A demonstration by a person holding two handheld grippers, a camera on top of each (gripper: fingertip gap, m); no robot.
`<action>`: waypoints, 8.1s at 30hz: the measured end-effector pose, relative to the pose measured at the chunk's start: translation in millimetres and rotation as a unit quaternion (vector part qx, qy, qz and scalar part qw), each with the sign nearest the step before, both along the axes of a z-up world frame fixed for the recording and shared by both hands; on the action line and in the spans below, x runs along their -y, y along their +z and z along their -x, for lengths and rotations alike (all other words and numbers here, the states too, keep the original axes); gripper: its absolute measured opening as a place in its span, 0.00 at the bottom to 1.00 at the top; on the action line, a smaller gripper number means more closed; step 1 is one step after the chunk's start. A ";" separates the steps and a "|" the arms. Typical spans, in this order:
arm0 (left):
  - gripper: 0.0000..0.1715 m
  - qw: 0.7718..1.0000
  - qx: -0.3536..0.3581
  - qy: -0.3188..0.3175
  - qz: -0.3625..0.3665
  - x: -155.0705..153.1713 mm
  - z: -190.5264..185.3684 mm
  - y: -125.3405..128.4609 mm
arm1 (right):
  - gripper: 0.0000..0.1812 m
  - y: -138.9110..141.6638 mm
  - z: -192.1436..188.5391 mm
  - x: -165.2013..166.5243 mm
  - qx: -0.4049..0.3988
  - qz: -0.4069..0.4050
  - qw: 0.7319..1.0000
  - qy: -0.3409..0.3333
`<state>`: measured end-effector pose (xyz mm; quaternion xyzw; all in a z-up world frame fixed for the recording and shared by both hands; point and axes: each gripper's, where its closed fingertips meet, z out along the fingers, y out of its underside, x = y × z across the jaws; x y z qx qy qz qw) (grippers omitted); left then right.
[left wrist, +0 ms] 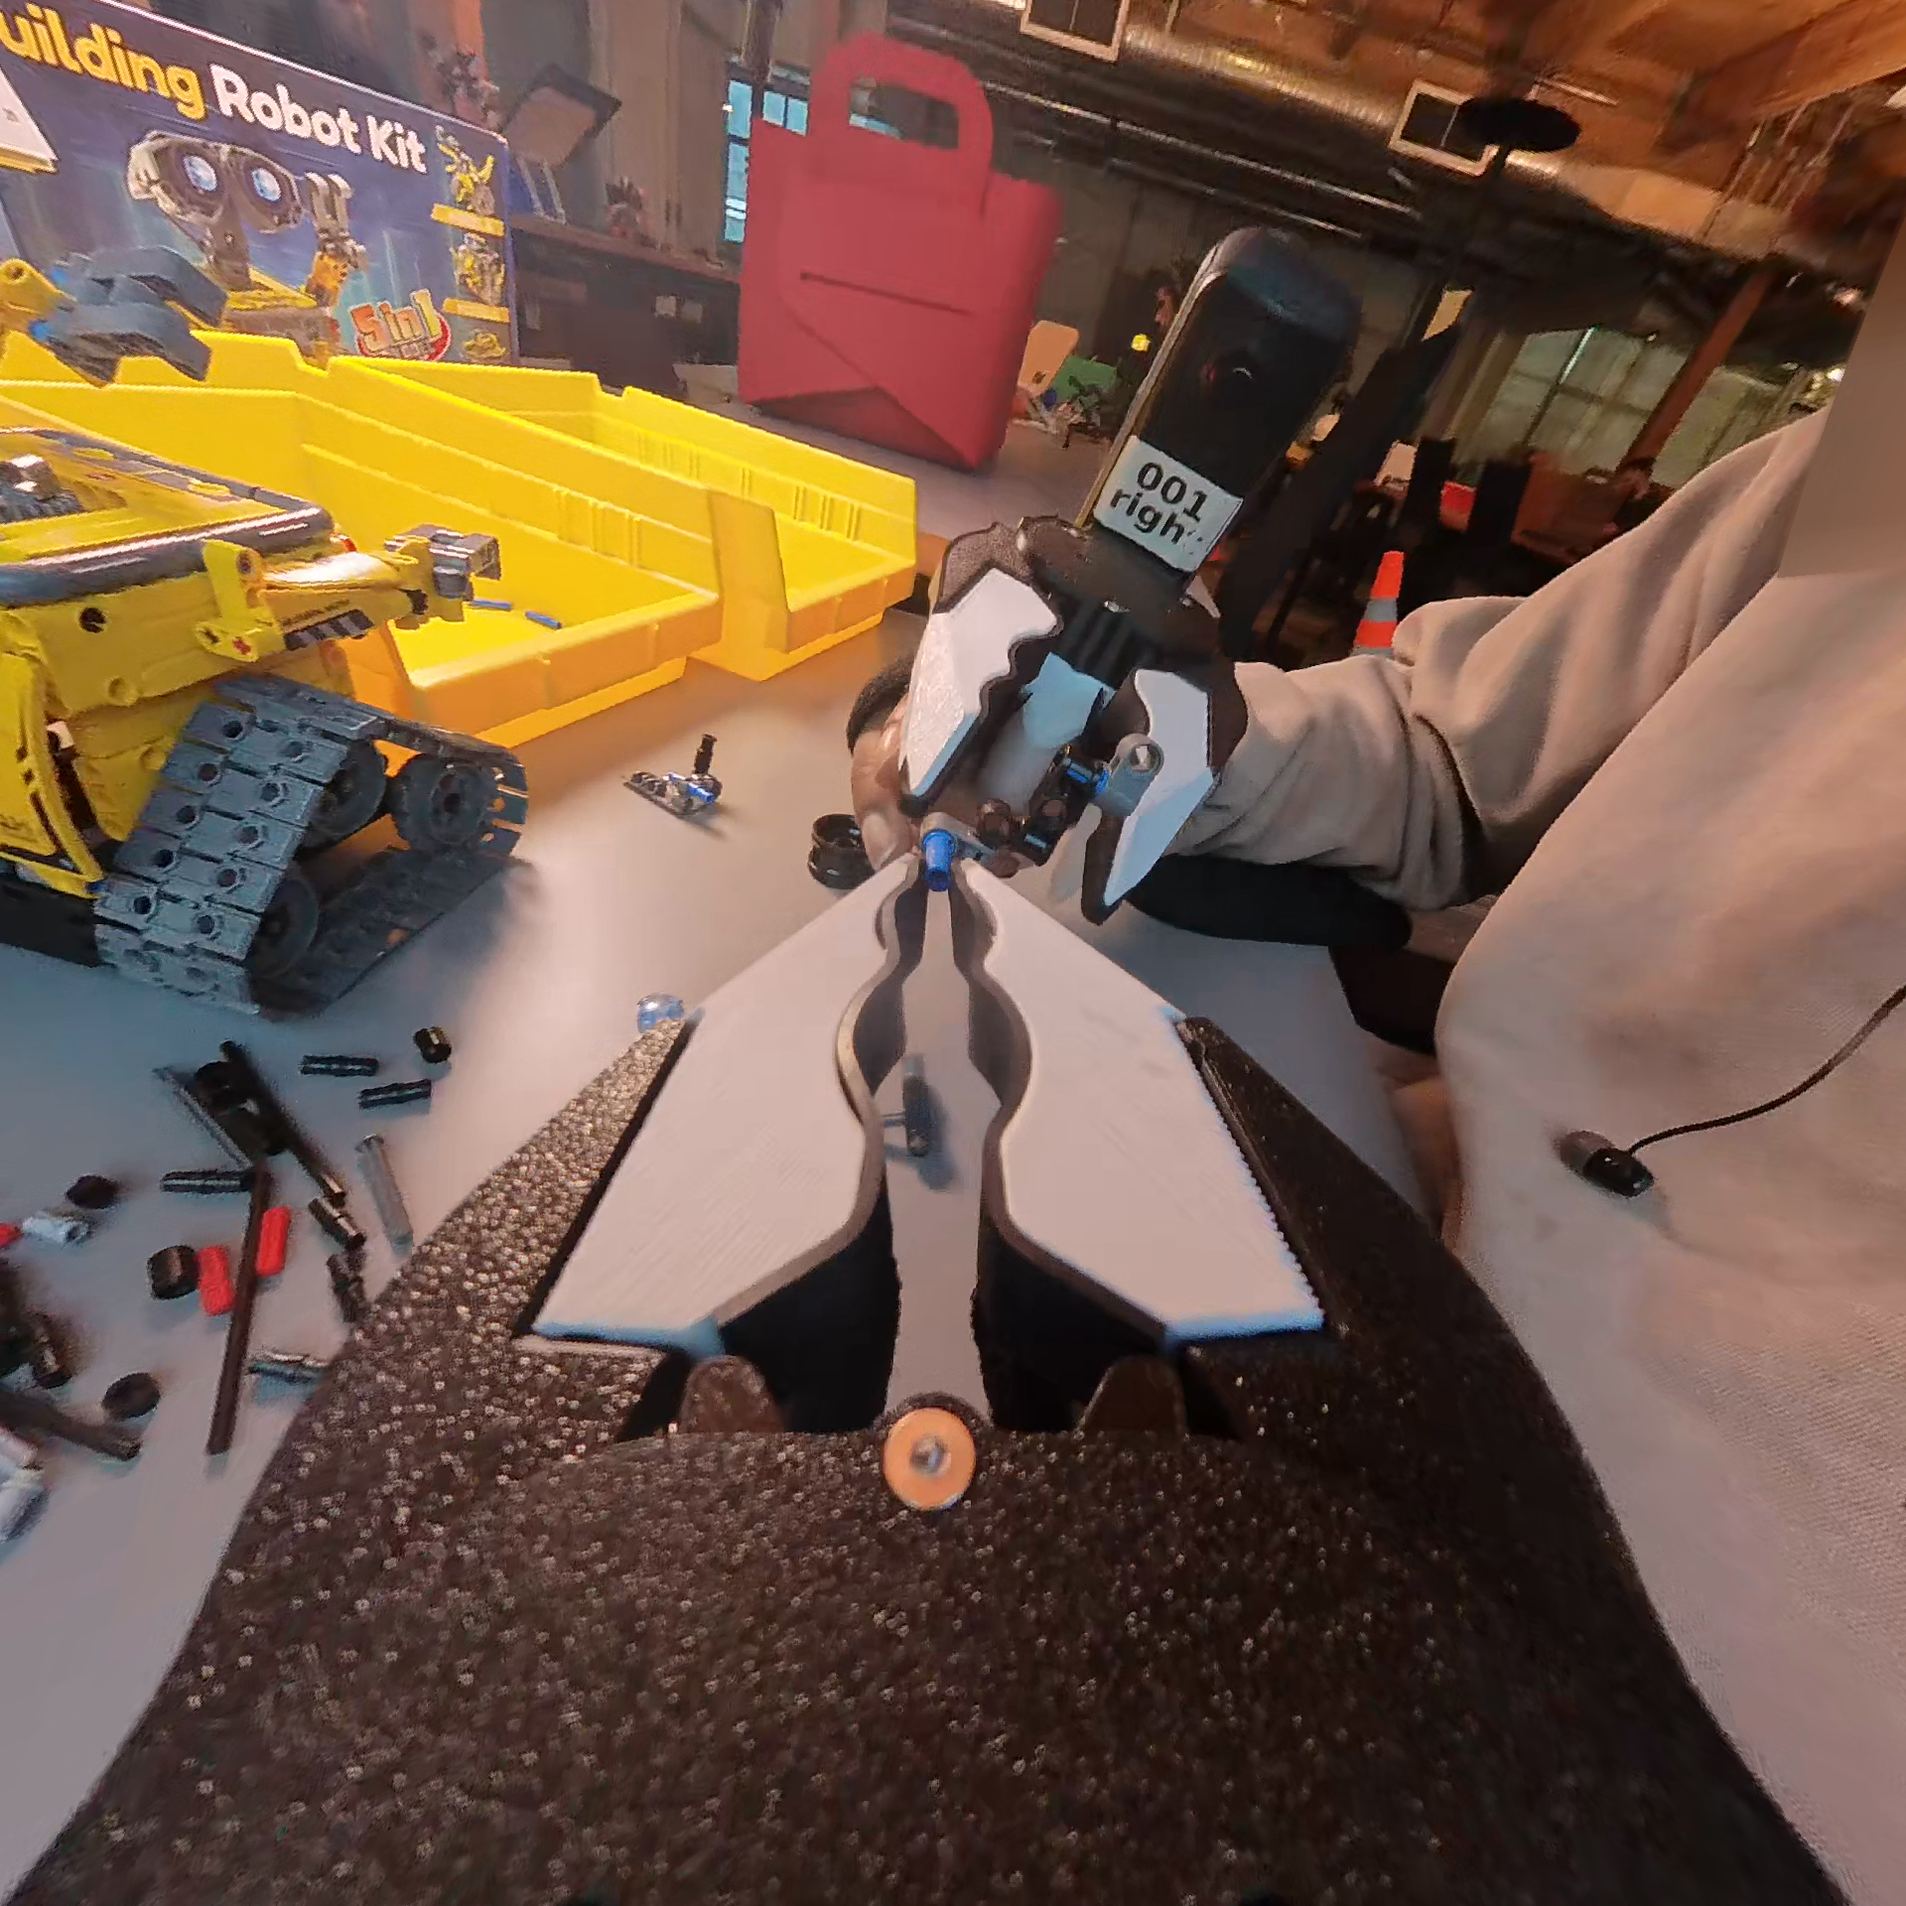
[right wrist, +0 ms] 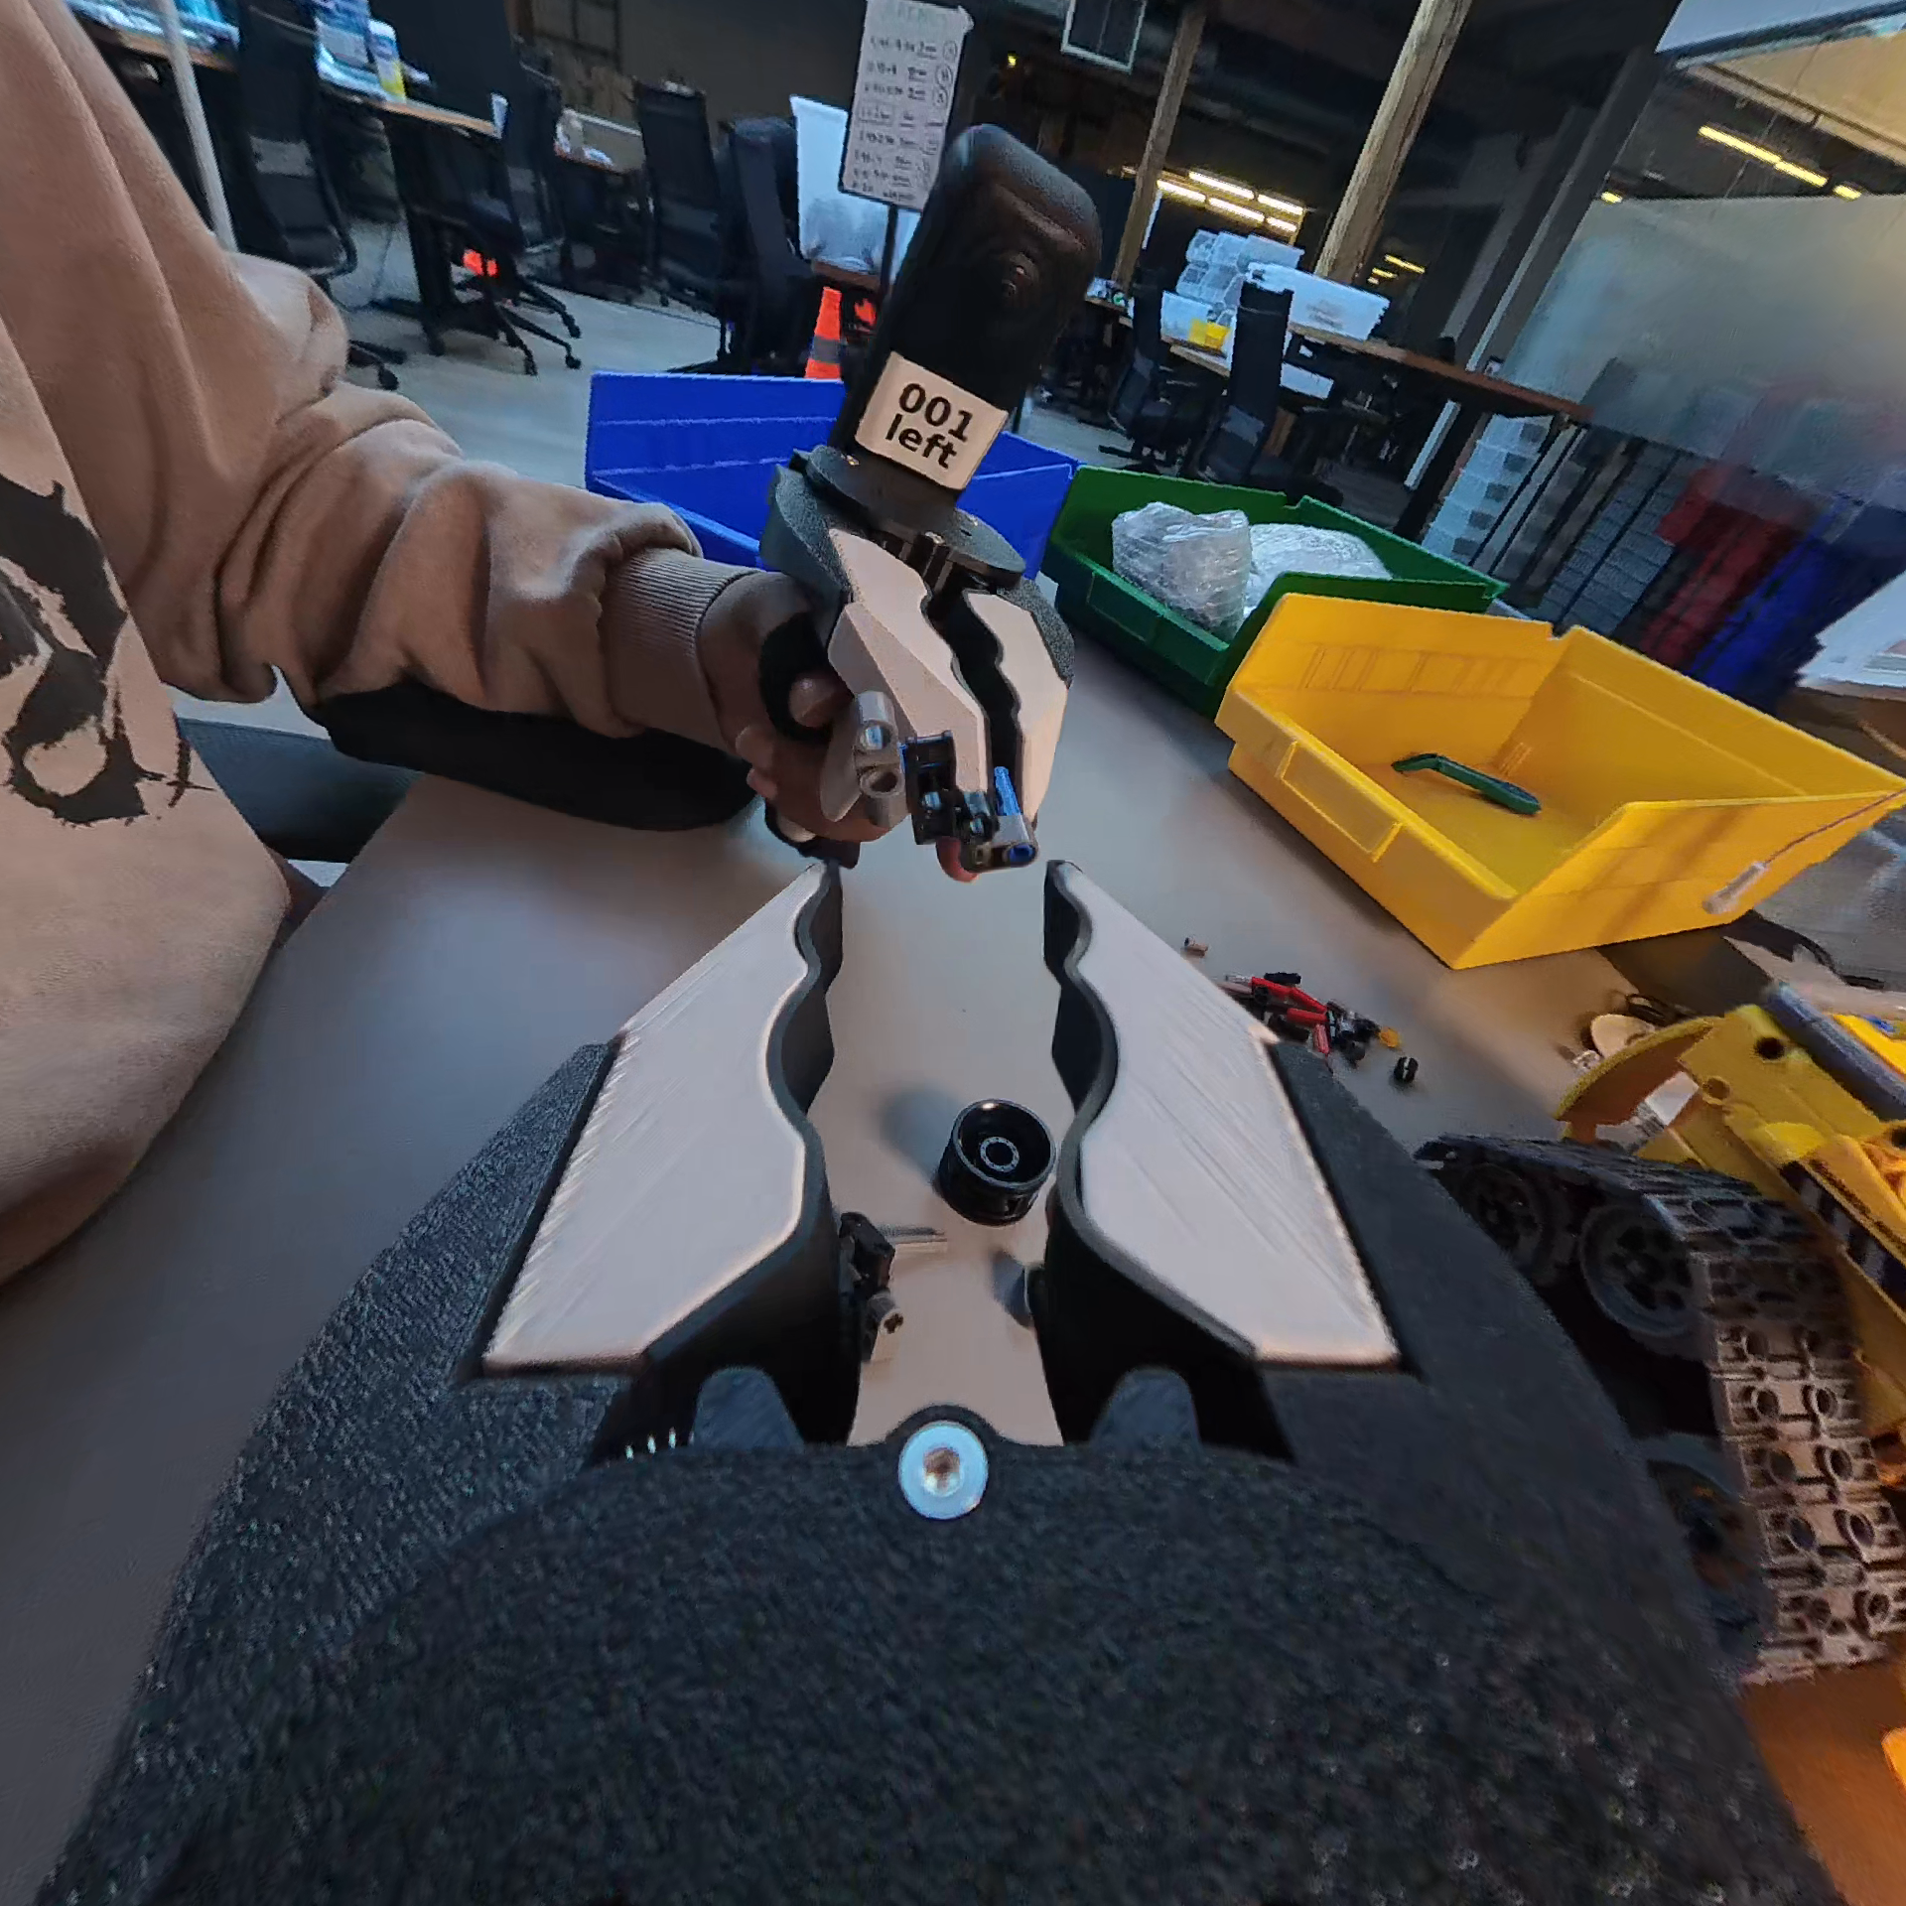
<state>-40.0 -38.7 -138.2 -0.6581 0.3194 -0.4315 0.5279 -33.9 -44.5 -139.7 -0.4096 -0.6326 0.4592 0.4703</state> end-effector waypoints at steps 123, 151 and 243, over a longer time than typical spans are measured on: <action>0.02 0.996 -0.077 0.048 0.019 -13.7 20.2 -27.7 | 0.08 -46.4 4.4 -22.8 0.099 -0.145 0.982 -0.067; 0.02 0.962 -0.267 0.053 -0.004 -11.8 14.0 -85.0 | 0.10 -98.7 7.8 -2.9 0.221 -0.191 0.956 -0.031; 0.04 0.946 0.124 -0.168 0.248 35.2 -9.8 -9.2 | 0.08 -4.7 9.9 17.9 0.052 -0.125 0.989 0.054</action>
